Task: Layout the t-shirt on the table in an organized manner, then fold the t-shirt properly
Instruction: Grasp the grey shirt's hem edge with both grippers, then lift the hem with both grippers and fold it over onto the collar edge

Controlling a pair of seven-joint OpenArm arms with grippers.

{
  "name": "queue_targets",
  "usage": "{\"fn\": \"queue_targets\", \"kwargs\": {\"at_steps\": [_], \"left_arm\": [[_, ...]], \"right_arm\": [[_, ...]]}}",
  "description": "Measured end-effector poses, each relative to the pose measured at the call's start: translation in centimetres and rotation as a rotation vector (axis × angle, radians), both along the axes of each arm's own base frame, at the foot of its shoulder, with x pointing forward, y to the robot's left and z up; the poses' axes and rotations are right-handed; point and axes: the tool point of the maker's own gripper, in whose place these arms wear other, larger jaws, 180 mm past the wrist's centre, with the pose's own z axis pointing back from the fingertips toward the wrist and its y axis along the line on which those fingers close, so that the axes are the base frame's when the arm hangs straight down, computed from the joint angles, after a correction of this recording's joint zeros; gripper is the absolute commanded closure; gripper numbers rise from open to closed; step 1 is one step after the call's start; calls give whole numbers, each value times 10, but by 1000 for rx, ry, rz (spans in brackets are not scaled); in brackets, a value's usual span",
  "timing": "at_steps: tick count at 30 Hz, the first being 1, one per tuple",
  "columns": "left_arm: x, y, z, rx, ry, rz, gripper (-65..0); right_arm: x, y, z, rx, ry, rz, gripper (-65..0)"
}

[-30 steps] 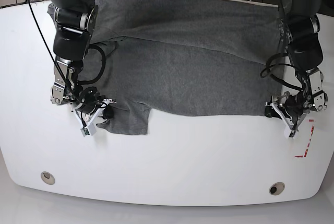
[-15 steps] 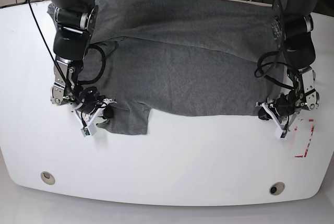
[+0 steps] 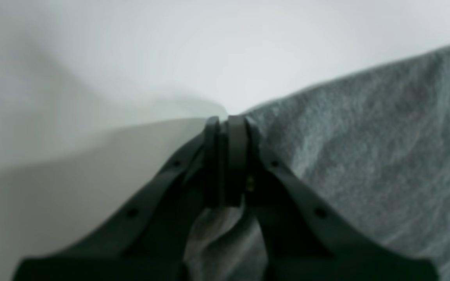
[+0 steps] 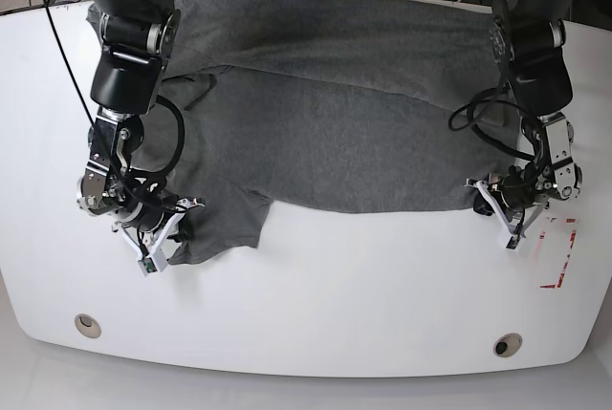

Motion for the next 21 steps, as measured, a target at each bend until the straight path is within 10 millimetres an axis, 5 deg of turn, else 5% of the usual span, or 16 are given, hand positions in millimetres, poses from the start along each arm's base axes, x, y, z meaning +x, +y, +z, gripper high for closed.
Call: {"fn": "queue_targets", "kwargs": {"at_steps": [12, 21], "left_arm": [[5, 8, 32, 97, -51, -24, 0], [-12, 13, 46, 191, -70, -45, 0]], "right_arm": [[-6, -10, 28, -120, 1, 20, 0], [-26, -18, 51, -238, -8, 28, 0]]}}
